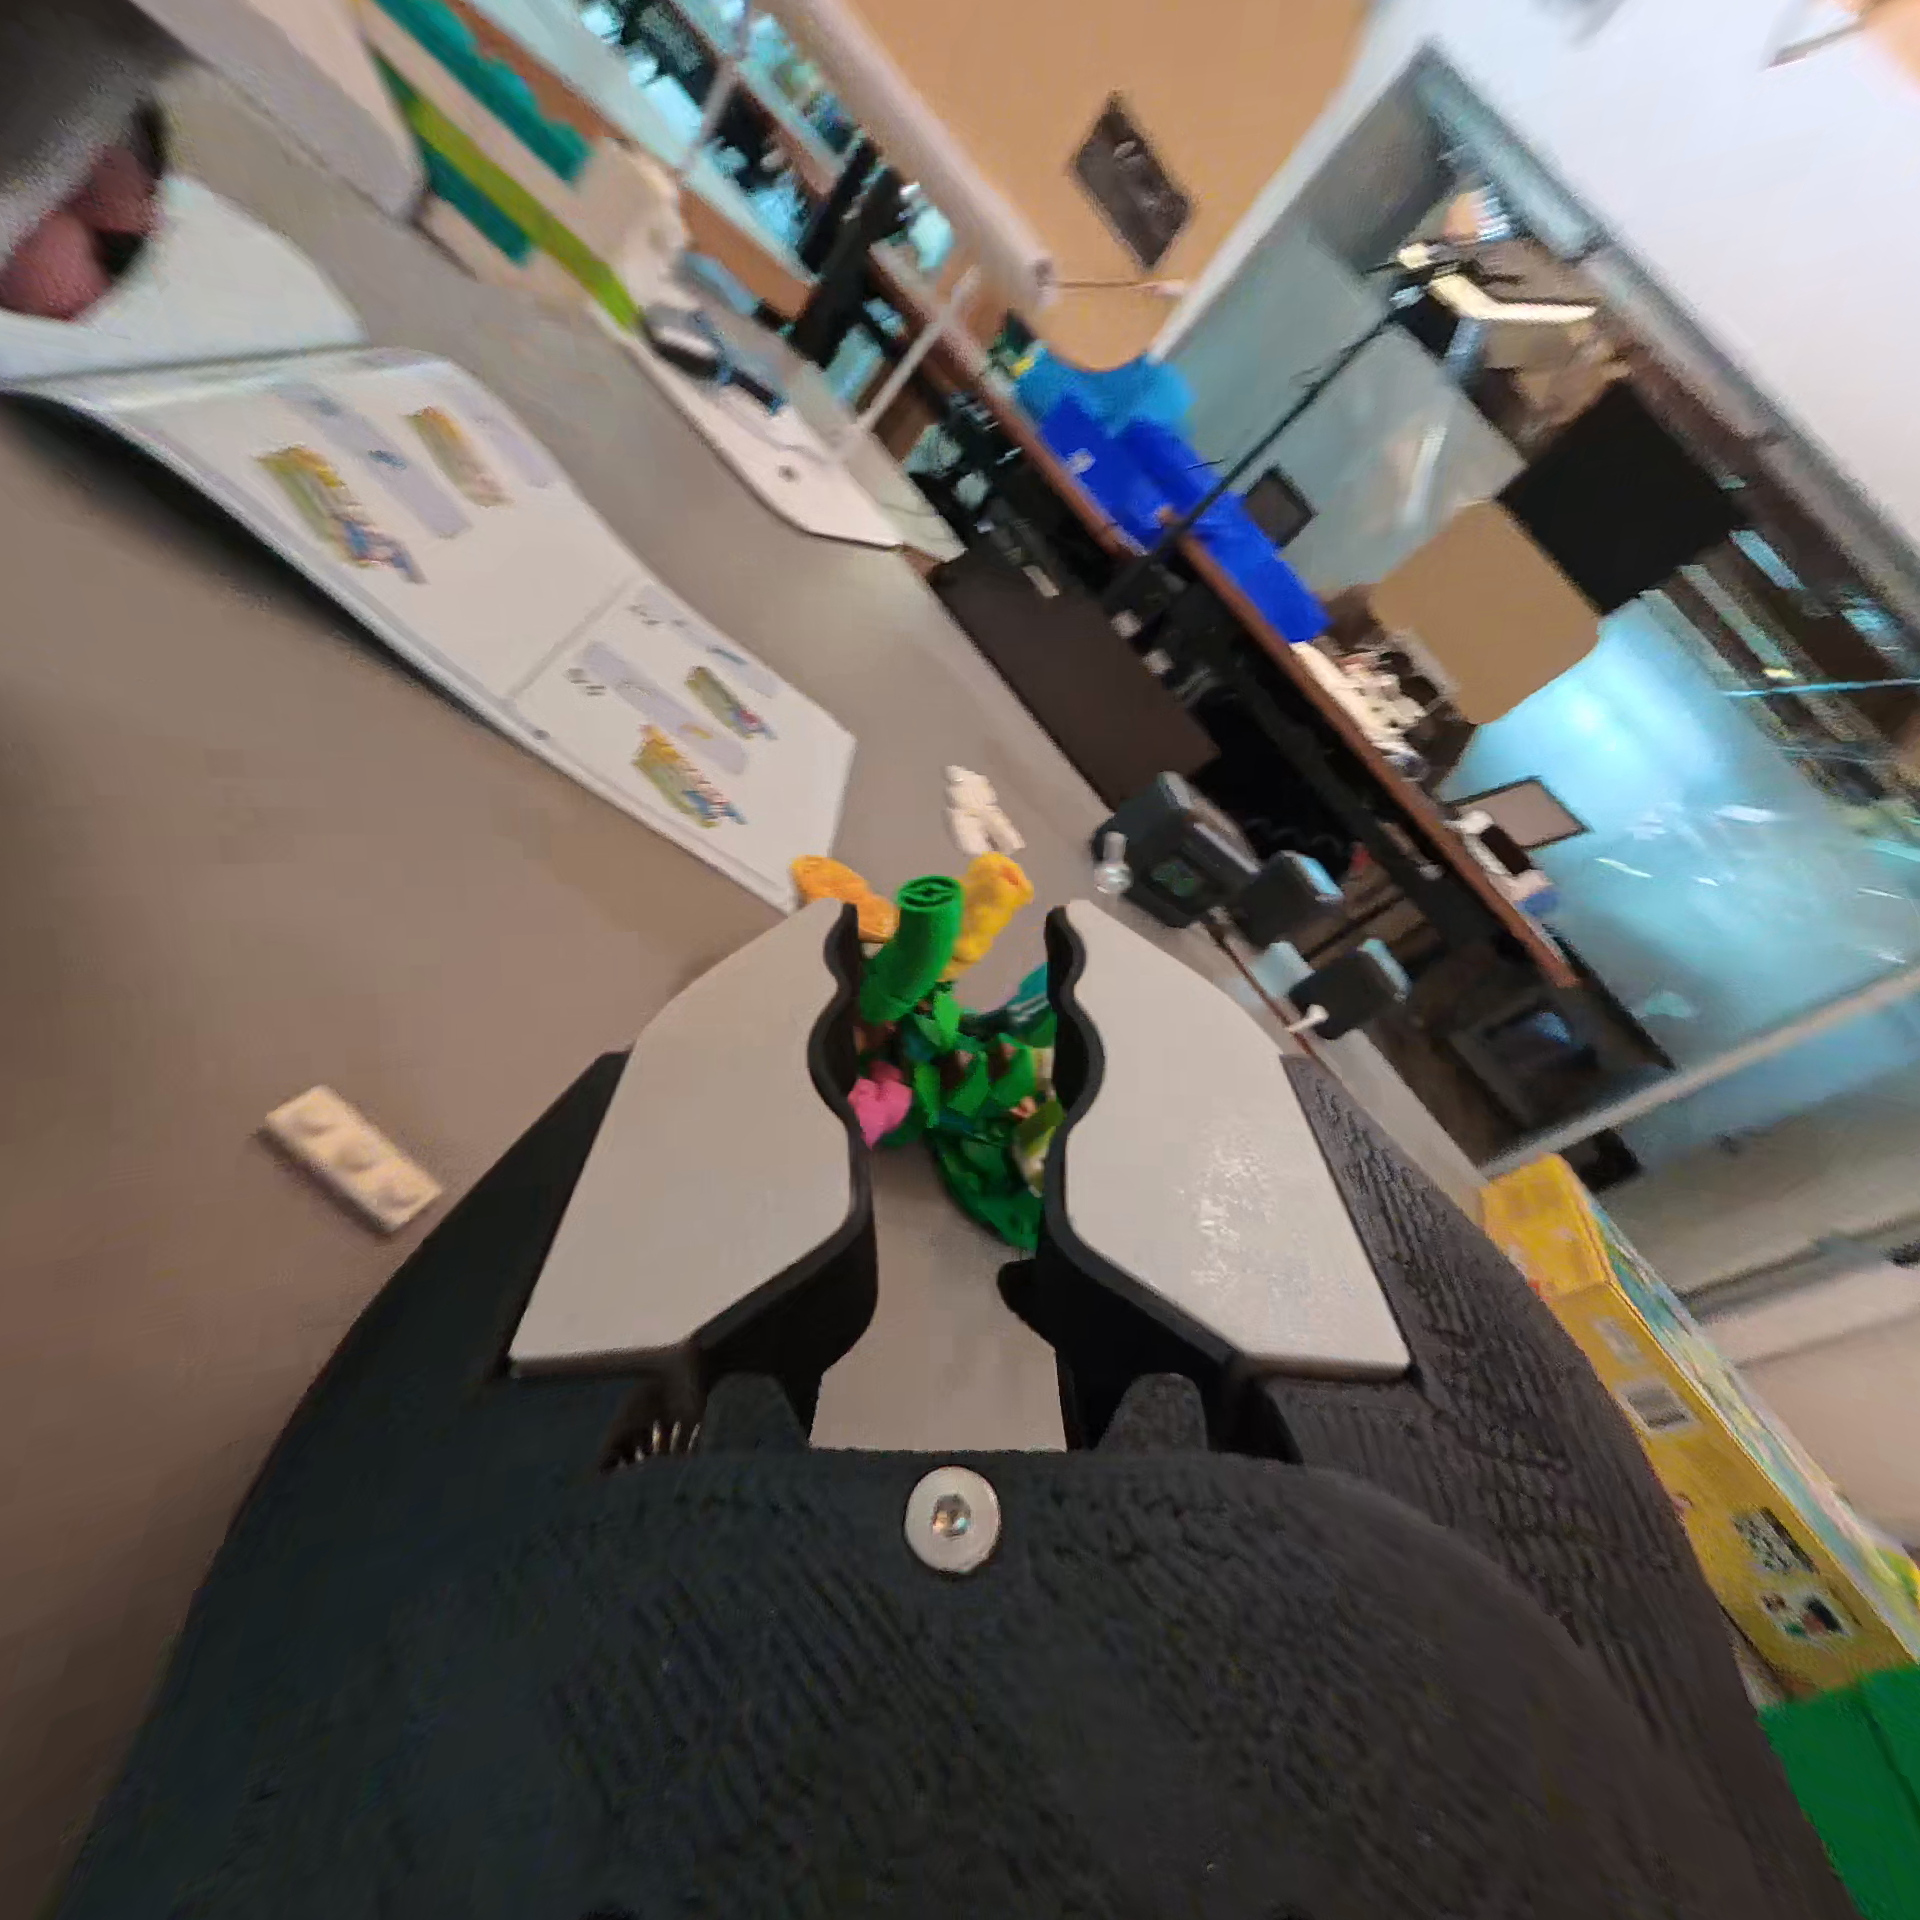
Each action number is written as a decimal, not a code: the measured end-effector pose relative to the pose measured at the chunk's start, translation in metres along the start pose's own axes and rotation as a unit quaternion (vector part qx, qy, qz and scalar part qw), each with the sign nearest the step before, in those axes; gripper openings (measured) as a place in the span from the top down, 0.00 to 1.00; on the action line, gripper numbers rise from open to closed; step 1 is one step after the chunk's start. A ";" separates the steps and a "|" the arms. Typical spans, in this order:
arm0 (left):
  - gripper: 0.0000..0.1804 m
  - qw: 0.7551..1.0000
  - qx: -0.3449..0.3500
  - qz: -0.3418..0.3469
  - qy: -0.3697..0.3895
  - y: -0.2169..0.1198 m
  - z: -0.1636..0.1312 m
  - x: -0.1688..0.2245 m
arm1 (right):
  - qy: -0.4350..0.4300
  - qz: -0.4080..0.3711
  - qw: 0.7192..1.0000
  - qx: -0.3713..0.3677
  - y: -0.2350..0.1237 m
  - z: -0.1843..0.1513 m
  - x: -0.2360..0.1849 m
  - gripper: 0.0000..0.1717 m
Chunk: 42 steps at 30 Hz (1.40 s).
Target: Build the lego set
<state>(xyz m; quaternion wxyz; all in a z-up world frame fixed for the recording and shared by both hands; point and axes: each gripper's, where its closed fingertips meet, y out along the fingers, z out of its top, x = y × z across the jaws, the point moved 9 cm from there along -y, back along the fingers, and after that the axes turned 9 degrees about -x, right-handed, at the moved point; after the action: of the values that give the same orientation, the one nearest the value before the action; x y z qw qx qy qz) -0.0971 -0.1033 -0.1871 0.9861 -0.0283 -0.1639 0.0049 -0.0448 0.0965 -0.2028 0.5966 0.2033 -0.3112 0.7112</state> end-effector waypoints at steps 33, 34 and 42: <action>0.96 0.990 0.063 0.112 0.065 0.001 0.002 0.009 | -0.050 -0.140 0.987 0.052 -0.003 -0.002 0.010 0.95; 0.96 0.990 0.059 0.107 0.065 0.002 0.002 0.009 | -0.053 -0.140 0.987 0.051 -0.002 -0.002 0.010 0.95; 0.96 0.987 0.019 0.091 0.133 0.016 -0.001 0.020 | -0.087 -0.135 0.986 0.034 0.003 -0.004 0.003 0.96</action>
<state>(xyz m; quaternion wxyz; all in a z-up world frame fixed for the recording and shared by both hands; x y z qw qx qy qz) -0.0775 -0.0871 -0.1825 0.9948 -0.0253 -0.0276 0.0943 -0.0481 0.1015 -0.2042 0.6508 0.3243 -0.3071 0.6140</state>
